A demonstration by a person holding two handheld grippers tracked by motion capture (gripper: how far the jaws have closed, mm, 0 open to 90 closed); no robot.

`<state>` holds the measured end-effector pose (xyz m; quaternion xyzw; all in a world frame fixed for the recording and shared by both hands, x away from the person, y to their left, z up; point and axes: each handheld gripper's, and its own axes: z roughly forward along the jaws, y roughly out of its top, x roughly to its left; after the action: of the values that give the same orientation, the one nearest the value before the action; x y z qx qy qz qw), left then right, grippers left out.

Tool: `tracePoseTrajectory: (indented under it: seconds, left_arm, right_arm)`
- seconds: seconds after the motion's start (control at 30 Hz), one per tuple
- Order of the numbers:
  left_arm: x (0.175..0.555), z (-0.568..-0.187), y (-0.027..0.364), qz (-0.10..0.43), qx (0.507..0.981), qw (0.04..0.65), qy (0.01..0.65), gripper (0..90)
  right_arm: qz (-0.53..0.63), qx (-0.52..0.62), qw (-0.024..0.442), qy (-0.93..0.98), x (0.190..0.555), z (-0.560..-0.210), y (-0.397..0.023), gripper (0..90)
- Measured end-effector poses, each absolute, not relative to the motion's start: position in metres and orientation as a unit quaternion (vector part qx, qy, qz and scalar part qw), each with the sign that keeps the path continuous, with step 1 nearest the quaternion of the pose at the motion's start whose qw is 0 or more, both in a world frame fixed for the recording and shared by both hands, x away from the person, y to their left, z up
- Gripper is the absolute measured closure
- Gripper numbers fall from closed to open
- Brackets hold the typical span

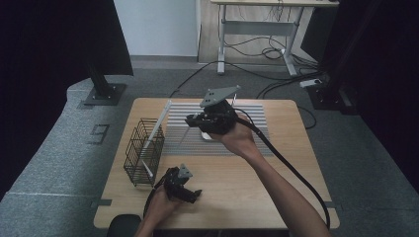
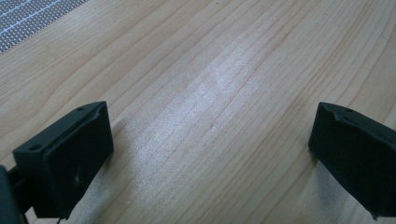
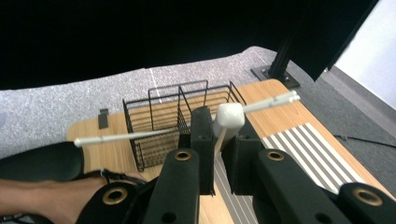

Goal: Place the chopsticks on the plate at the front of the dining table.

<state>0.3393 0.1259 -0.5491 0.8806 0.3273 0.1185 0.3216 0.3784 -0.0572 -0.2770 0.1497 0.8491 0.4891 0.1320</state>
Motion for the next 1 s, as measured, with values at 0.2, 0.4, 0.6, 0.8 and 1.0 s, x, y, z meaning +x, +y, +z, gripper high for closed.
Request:
tracePoseTrajectory:
  seconds: [0.2, 0.4, 0.6, 0.8, 1.0]
  left_arm:
    - [0.341, -0.548, 0.127, 0.114, 0.882, 0.320, 0.325, 0.0]
    - [0.341, -0.544, 0.131, 0.113, 0.880, 0.331, 0.322, 0.0]
    - [0.339, -0.535, 0.136, 0.120, 0.872, 0.363, 0.306, 1.2]
    - [0.333, -0.523, 0.138, 0.143, 0.860, 0.400, 0.281, 10.4]
    - [0.329, -0.517, 0.137, 0.162, 0.853, 0.421, 0.263, 22.7]
  right_arm:
    - [0.486, 0.153, 0.133, 0.850, 0.376, -0.288, -0.071, 83.0]
    - [0.488, 0.153, 0.135, 0.848, 0.371, -0.296, -0.082, 83.0]
    - [0.487, 0.150, 0.133, 0.850, 0.361, -0.305, -0.089, 83.0]
    - [0.485, 0.153, 0.122, 0.853, 0.354, -0.318, -0.094, 83.0]
    - [0.485, 0.154, 0.107, 0.854, 0.348, -0.332, -0.097, 83.0]
